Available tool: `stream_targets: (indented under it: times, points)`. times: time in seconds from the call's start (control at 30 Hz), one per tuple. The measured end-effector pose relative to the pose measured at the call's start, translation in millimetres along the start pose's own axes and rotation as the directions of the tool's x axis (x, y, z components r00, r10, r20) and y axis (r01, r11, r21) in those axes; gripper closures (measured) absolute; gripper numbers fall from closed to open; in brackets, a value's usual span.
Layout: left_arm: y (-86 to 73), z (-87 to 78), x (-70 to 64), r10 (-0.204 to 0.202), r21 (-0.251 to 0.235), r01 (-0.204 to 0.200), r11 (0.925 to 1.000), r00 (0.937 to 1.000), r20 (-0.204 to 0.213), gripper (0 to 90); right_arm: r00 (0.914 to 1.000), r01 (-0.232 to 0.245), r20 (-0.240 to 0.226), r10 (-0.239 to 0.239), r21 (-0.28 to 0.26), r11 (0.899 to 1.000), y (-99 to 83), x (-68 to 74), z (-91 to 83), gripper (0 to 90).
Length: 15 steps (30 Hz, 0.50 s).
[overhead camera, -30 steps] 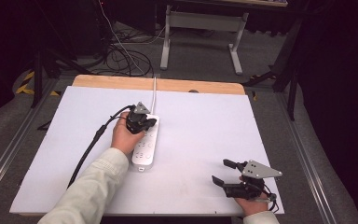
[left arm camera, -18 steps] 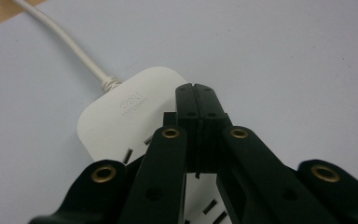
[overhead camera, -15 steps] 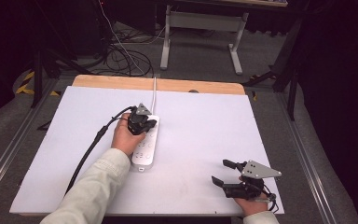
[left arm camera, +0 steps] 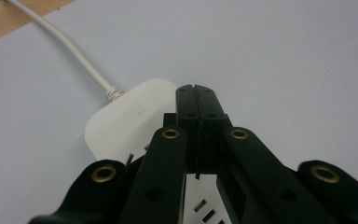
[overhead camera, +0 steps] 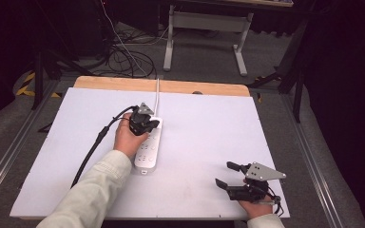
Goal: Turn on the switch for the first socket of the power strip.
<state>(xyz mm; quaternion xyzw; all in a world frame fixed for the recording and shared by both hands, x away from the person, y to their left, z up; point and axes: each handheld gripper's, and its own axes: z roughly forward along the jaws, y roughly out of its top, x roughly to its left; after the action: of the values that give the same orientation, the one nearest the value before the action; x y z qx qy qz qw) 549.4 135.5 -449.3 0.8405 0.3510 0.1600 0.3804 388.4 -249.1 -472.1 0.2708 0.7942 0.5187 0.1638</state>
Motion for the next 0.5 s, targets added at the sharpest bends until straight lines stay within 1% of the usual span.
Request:
stream_targets:
  times: [0.03,0.1,0.17,0.2,0.23,0.27,0.3,0.33,0.37,0.4,0.5]
  points:
    - [2.1,-2.6,-1.6,0.016,0.001,-0.016,0.9999,0.9998,-0.007,90.0,1.0000,0.002,-0.002,-0.002,0.000,1.000,0.3,-0.1,0.5,24.7]
    - [5.0,-8.3,-3.8,0.030,-0.004,-0.030,0.9996,0.9995,-0.006,90.0,1.0000,0.002,-0.005,-0.002,-0.002,1.000,0.6,-0.5,0.7,24.7]
    - [6.4,-14.7,-4.1,0.018,-0.017,-0.018,0.9997,0.9998,0.001,90.0,1.0000,0.001,-0.005,-0.001,-0.003,1.000,0.7,-0.6,0.9,24.7]
    - [6.9,-18.2,-3.6,0.016,-0.019,-0.016,0.9997,0.9999,-0.001,90.0,1.0000,0.002,-0.006,-0.002,-0.004,1.000,0.8,-0.8,1.0,24.7]
    - [7.3,-20.9,-3.7,0.005,-0.023,-0.005,0.9997,1.0000,0.008,90.0,1.0000,-0.002,-0.008,0.002,-0.006,1.000,1.3,-0.9,1.3,24.7]
    - [8.0,-24.0,-3.7,0.005,-0.027,-0.005,0.9996,1.0000,0.006,90.0,1.0000,-0.001,-0.009,0.001,-0.008,1.000,1.6,-1.4,1.8,24.7]
    - [9.0,-27.1,-4.0,0.004,-0.032,-0.004,0.9995,0.9999,0.016,90.0,1.0000,-0.001,-0.009,0.001,-0.008,1.000,1.6,-1.4,1.8,24.7]
    - [10.0,-29.8,-5.5,-0.007,-0.043,0.008,0.9991,0.9997,0.025,90.0,0.9999,-0.001,-0.011,0.001,-0.007,1.000,2.0,-1.7,2.2,24.7]
    - [11.4,-32.9,-5.9,-0.003,-0.048,0.005,0.9988,0.9995,0.030,90.0,0.9999,0.000,-0.012,0.000,-0.007,1.000,2.3,-2.1,2.7,24.7]
    - [12.5,-35.4,-6.9,-0.011,-0.054,0.013,0.9985,0.9992,0.038,90.0,0.9999,-0.001,-0.012,0.001,-0.007,1.000,2.6,-2.5,3.0,24.7]
    - [15.1,-42.6,-7.9,-0.008,-0.068,0.011,0.9976,0.9991,0.042,90.0,0.9999,-0.004,-0.015,0.004,-0.014,1.000,3.1,-5.1,3.9,24.7]
